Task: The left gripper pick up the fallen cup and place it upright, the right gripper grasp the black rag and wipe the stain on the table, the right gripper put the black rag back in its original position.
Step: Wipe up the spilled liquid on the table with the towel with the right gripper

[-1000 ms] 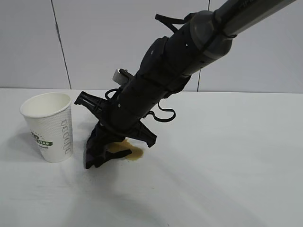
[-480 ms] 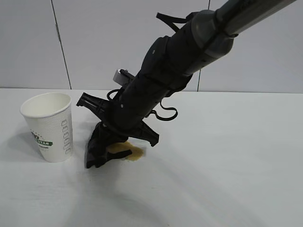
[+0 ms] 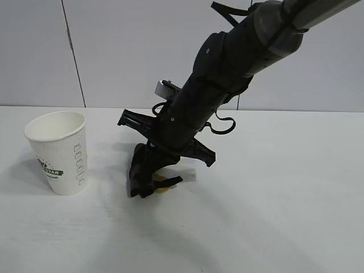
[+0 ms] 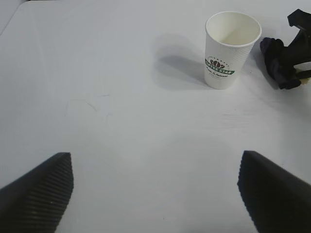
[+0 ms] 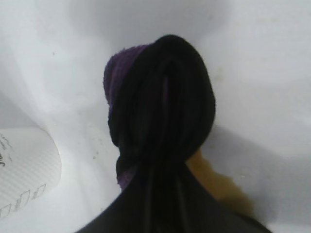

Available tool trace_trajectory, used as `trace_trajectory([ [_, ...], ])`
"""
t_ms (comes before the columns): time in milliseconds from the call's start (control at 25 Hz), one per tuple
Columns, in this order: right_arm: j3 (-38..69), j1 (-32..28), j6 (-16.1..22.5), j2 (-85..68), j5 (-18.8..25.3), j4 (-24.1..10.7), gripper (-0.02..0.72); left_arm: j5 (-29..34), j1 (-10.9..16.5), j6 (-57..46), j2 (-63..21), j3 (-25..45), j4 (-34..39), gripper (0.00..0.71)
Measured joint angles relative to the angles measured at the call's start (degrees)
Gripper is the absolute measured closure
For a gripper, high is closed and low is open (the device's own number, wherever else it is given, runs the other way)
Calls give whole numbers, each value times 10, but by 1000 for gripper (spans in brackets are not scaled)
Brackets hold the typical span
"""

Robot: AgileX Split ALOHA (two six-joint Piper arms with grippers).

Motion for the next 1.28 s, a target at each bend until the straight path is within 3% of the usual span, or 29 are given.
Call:
trace_trajectory([
  [200,0,-23,0,-7,51,-25,672,0,0,0,0,0,0,51],
  [520,0,-52,0,-34,101,-135,672,0,0,0,0,0,0,51],
  [720,0,-57,1,-51,119,-187,672,0,0,0,0,0,0,51],
  [880,0,-58,2,-51,135,-183,672,0,0,0,0,0,0,51],
  [1080,0,-40,2,-51,123,-127,672,0,0,0,0,0,0,51],
  [1280,0,6,2,-50,83,-81,672,0,0,0,0,0,0,51],
])
